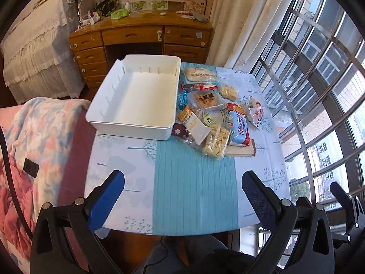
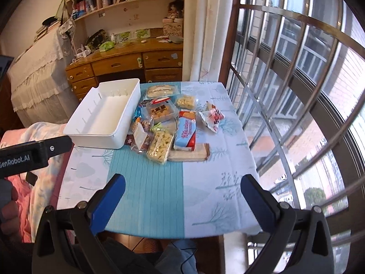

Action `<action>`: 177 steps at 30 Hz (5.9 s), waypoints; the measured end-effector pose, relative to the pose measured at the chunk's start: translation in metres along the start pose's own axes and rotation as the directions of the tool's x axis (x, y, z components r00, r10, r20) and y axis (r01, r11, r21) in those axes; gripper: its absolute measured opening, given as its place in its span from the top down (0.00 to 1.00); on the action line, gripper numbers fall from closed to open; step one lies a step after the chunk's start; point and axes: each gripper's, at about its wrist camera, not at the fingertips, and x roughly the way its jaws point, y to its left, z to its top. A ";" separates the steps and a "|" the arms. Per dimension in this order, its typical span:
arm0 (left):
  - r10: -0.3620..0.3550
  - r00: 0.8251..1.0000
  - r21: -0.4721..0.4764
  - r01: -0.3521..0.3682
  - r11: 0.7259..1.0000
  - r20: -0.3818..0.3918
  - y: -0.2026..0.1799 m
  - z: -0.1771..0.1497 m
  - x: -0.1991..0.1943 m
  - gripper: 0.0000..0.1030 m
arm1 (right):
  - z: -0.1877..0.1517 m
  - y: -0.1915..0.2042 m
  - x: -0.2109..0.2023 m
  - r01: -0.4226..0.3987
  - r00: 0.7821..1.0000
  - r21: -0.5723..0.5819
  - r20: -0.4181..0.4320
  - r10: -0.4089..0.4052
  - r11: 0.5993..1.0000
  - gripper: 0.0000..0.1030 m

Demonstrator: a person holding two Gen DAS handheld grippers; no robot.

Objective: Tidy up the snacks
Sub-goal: 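Grasp the clear puffed-snack tub with left tool while right tool grasps the blue biscuit pack, then lift and place the snack tub in the white tray with left tool while right tool places the biscuit pack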

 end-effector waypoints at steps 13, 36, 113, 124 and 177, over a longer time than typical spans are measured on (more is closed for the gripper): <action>-0.001 1.000 -0.023 0.001 1.000 -0.010 -0.060 0.029 0.068 0.01 | 0.064 -0.071 0.085 -0.192 0.974 0.029 -0.118 0.194 0.981 0.01; 0.083 0.988 0.039 -0.079 0.996 -0.132 -0.105 0.009 0.252 0.07 | 0.090 -0.087 0.299 -0.361 0.735 0.351 -0.463 0.495 0.864 0.10; -0.275 0.959 0.132 0.265 0.955 0.062 -0.046 0.074 0.121 0.39 | 0.092 -0.047 0.237 -0.253 0.784 0.491 -0.400 0.474 0.833 0.46; -0.302 0.943 0.233 0.264 0.936 0.141 0.028 0.113 0.081 0.39 | 0.107 0.023 0.202 -0.343 0.850 0.525 -0.180 0.496 0.779 0.46; -0.097 0.995 0.048 0.096 0.994 0.023 0.190 0.150 0.126 0.20 | 0.121 0.147 0.202 -0.418 0.889 0.381 -0.016 0.458 0.825 0.29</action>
